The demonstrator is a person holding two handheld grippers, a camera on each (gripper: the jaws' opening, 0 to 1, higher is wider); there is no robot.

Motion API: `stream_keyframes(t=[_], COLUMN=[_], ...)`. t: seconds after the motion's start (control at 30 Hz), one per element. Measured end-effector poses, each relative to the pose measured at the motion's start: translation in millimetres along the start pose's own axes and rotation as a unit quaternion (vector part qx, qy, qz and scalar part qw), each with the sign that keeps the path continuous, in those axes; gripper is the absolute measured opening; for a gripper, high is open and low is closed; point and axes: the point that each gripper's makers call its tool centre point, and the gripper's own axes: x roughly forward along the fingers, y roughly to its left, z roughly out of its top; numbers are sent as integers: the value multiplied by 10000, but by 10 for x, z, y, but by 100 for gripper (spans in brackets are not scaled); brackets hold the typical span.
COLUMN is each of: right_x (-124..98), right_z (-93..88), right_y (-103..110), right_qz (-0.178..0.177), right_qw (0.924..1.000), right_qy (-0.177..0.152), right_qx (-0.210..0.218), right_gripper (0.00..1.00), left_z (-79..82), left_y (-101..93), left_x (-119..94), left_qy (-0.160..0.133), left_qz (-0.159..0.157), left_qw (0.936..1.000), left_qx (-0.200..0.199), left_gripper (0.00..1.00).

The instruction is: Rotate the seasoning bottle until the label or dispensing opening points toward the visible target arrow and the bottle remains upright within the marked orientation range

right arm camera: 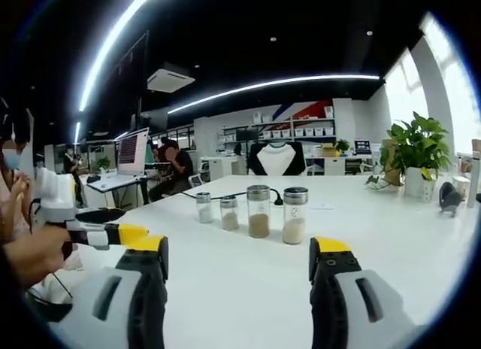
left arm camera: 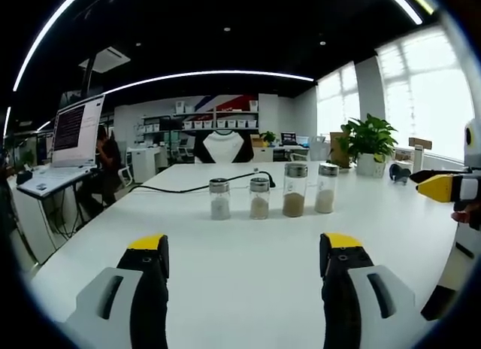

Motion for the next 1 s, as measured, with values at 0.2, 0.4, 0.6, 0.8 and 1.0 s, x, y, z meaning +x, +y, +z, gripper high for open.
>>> stream_keyframes(t=[0.2,0.4,0.6,0.8,1.0], right_x=[0,3,23,72,92], right_z=[-15,-44,-73,-117,-122], right_y=[21,9,-14,-59,-104], right_qz=[60,94,109,141,122], right_qw=[10000,9999,9999,9998,9997], right_qy=[20,37,45,71,40], right_qx=[5,51,93,156,219], right_gripper=[74,71,71,70,69], left_z=[-17,-41,-95,-121,-153], left_y=[-10,-29,-14,28,-21], left_x=[8,18,78,191,304], left_qy=[12,30,75,86,-38], left_qz=[-17,-43,-50,-63,-188], left_qw=[10000,10000,10000,9999,9996], left_qx=[-5,-8,13,51,198], left_gripper=[87,86,86,86,82])
